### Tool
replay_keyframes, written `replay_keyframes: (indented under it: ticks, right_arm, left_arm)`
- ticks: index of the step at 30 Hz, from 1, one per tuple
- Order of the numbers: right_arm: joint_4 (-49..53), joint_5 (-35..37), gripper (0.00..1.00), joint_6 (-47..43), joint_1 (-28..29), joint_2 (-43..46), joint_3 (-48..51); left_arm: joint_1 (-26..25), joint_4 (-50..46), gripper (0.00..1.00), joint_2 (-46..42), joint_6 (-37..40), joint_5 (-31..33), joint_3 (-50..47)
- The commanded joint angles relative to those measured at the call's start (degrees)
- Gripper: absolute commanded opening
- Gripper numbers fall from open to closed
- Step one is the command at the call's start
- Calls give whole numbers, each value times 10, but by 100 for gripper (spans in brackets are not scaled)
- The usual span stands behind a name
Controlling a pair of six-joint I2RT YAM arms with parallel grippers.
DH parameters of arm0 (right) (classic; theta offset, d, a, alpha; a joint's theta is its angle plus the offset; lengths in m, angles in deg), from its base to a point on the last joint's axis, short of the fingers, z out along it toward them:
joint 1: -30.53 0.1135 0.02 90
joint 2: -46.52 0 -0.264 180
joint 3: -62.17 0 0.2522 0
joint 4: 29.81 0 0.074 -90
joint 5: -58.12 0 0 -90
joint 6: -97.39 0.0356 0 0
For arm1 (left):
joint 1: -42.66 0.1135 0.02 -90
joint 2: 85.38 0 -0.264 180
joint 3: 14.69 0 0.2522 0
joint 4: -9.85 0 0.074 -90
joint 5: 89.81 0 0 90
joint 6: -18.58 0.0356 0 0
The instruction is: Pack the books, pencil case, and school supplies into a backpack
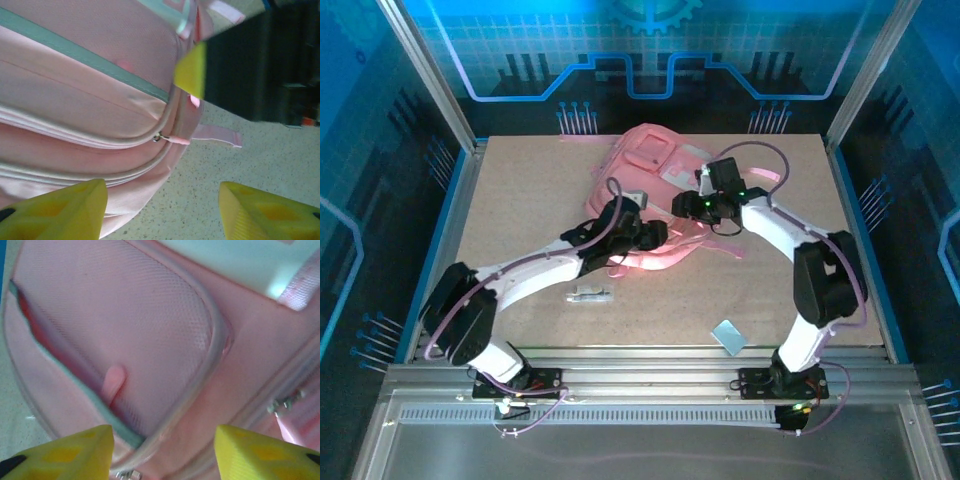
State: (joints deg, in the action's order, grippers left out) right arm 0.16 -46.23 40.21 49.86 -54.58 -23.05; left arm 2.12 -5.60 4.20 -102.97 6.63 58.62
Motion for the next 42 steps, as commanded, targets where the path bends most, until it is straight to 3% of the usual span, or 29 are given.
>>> replay_keyframes:
  ticks: [1,4,6,16,28,36,42]
  right_arm:
    - [-59,-37,46,46,-7,-44,-18]
    - [-97,-68,22,76,-11,-61,-17]
    - [-112,-79,0,88,-13,-59,-10]
    - [-190,-108,0,206,-4,-9,51]
    - [-296,-129,0,317,17,47,139]
    - [-297,-112,0,320,9,77,160]
    - [-314,-114,0,327,9,71,155]
  left_arm:
    - [-29,-47,63,45,-13,46,47]
    - [-51,-77,66,78,-29,84,86]
    - [-60,-101,68,99,-36,106,110]
    - [-63,-149,73,155,-87,202,150]
    - [-52,-75,71,167,-189,180,140]
    - [-42,-72,52,181,-177,171,128]
    - [-44,-101,48,204,-164,161,135]
